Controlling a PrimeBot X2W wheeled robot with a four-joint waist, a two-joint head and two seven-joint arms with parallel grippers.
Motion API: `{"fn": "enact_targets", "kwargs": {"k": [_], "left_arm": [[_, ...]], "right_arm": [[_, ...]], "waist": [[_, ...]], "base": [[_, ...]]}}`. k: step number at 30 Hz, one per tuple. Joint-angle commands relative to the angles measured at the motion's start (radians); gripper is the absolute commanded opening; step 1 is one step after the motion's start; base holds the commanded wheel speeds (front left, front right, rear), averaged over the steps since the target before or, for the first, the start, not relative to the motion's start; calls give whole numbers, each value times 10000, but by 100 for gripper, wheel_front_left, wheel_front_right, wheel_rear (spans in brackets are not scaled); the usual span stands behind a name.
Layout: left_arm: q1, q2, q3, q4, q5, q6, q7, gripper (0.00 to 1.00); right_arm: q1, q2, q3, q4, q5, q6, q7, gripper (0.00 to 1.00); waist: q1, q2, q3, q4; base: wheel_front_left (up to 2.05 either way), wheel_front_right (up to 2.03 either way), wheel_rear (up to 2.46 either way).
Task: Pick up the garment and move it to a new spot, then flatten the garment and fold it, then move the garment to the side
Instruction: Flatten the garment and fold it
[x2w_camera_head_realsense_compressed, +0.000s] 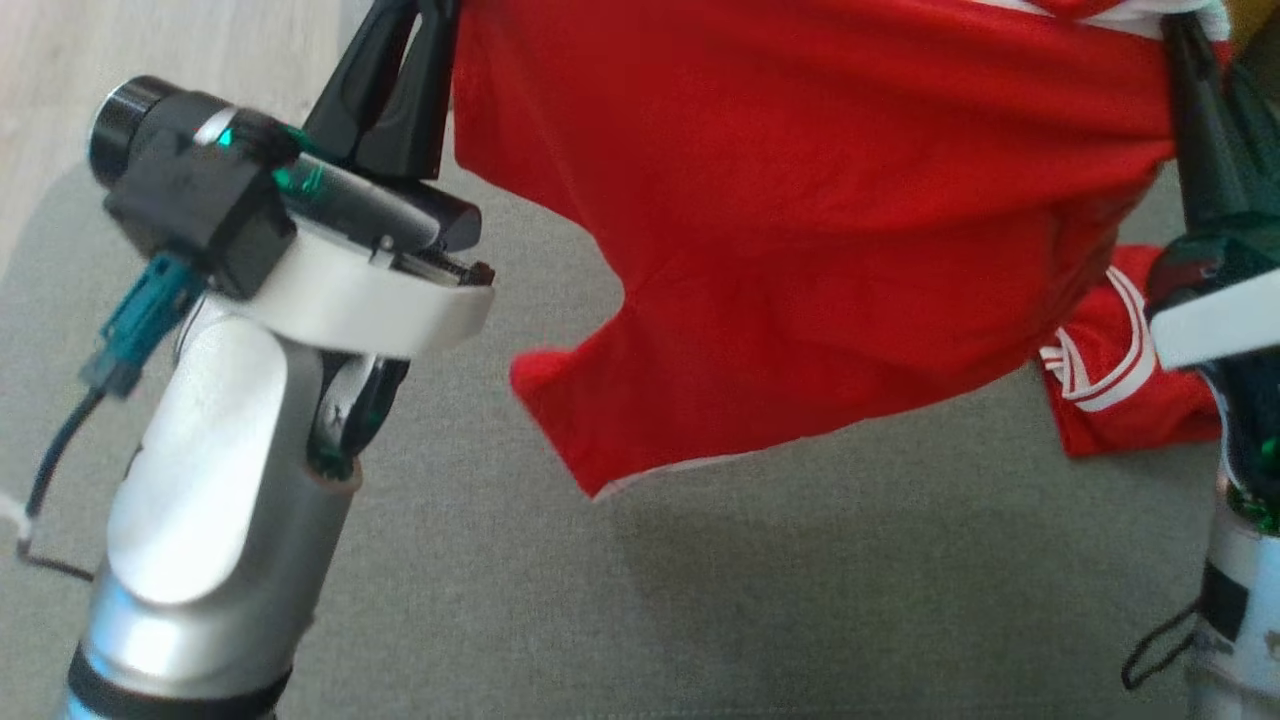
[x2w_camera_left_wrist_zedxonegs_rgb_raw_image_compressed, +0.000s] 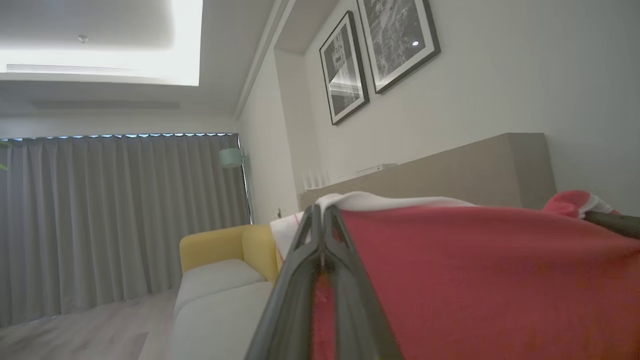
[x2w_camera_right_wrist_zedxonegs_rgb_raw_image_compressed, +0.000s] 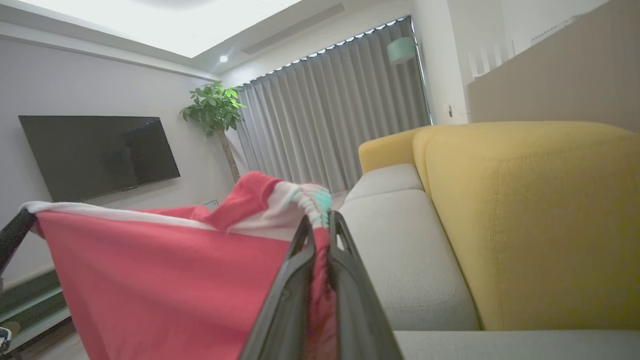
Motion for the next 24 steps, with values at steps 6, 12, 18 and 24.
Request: {"fn": "enact_targets", "kwargs": {"k": [6, 12, 18, 24], "left_arm": [[-2045, -86, 601, 1355, -395, -321, -246, 0], [-4491, -514, 908, 3975, -620, -581, -791, 0], [-6672, -754, 1271, 6364, -366, -579, -1004, 0], [-7247, -1090, 1539, 8185, -181, -476, -1012, 0]], "right_arm": [[-1826, 146, 49, 955, 55, -9, -335, 0], [-4515, 231, 470, 3458, -139, -9, -1232, 0], [-7158, 288, 1404, 6675, -840, -9, -2976, 0], [-8780, 329, 2490, 10306, -1685, -9, -4751, 0]], "waist": [[0, -1, 801, 20], [0, -1, 1770, -74], [0, -1, 2279, -189], [0, -1, 2665, -138]], "base": [[0, 0, 0], [0, 0, 0], [0, 0, 0], [0, 0, 0]]}}
